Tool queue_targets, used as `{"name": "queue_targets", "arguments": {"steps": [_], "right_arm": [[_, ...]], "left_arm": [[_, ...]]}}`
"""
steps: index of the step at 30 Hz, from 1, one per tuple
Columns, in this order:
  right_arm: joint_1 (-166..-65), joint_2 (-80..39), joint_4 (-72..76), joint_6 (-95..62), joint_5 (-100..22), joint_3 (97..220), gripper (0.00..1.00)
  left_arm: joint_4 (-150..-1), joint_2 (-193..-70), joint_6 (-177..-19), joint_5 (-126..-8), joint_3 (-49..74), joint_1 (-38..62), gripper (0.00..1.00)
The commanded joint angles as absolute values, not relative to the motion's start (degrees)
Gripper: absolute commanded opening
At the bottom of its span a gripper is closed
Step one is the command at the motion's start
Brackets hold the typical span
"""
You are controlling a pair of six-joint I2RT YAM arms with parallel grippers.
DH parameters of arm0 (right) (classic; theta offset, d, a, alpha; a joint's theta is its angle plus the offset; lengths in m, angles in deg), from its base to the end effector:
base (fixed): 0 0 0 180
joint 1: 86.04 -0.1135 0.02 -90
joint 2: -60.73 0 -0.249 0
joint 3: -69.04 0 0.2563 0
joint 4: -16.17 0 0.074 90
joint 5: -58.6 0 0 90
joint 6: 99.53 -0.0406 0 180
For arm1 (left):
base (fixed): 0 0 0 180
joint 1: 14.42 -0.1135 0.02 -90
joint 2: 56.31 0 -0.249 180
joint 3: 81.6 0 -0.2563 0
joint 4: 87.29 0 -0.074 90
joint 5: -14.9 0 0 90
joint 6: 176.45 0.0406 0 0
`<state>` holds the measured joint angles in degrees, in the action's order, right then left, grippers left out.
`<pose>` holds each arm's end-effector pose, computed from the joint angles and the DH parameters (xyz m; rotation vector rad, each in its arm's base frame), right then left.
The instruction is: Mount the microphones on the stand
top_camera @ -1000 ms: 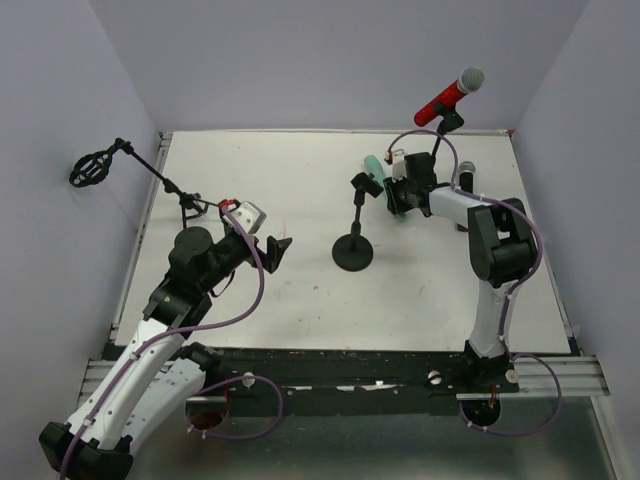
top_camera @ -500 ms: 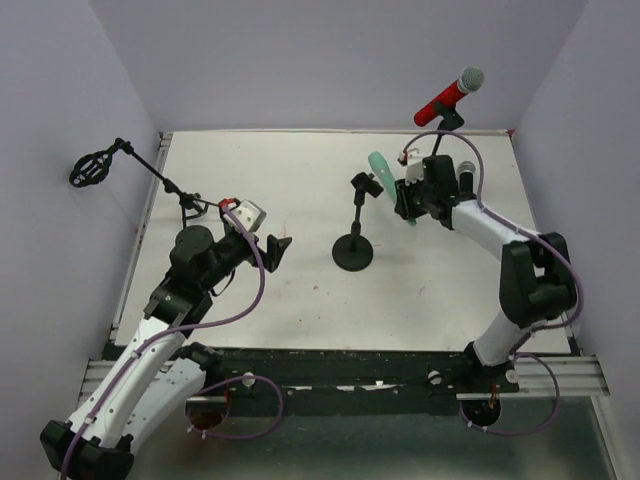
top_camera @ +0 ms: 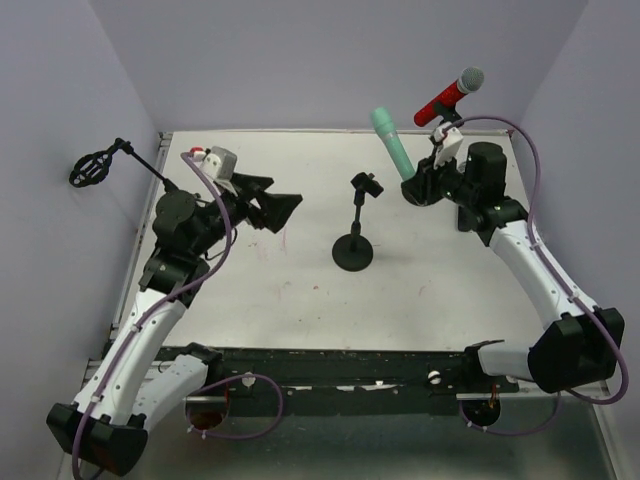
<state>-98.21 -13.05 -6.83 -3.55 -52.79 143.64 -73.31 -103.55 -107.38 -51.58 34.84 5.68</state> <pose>0.3002 0.0799 0.3140 -0.5490 1.8762 0.4361 0.1898 -0.0867 0.3729 0.3278 1.5664 -0.8759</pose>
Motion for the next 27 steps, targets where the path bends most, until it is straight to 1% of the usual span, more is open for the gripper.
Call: {"name": "queue_targets", "arguments": {"steps": [1,6,10,16,19,21,23,24,27], "right_arm": [[-98.17,-13.36,-8.53,-3.64,-62.67,152.96,0.08],[-98.17,-14.94,-11.61,-5.65,-73.48,162.63,0.08],[-98.09,-15.56,-11.62,-11.0,-81.21,166.51,0.08],[-98.26,-14.42,-6.79,-19.89,-89.14,165.29,0.08],[-98.26,-13.54,-5.11,-22.35,-90.99,164.24,0.08],[-98.26,-13.36,-3.88,-23.67,-92.22,163.62,0.08],[-98.35,-13.19,-1.96,-26.04,-93.71,162.57,0.08],[-98.35,-13.1,-1.07,-26.83,-94.41,161.87,0.08],[-98.7,-12.4,0.69,-28.07,-95.82,160.37,0.08]], "left_arm": [[-86.65,-109.64,-126.67,-41.63,26.17,5.54,0.98],[-96.07,-119.4,-138.9,-37.76,18.43,5.89,0.96],[-97.04,-125.03,-140.24,-37.75,11.4,9.56,0.95],[-97.75,-129.96,-137.6,-41.78,5.94,16.16,0.94],[-94.68,-130.67,-134.97,-46.96,5.67,18.45,0.93],[-93.62,-130.75,-133.65,-50.39,6.2,19.59,0.91],[-92.66,-131.45,-133.65,-52.51,6.03,20.3,0.86],[-91.43,-131.89,-133.56,-53.56,5.41,20.65,0.85],[-87.92,-133.3,-133.12,-55.67,2.78,21.62,0.79]]}}
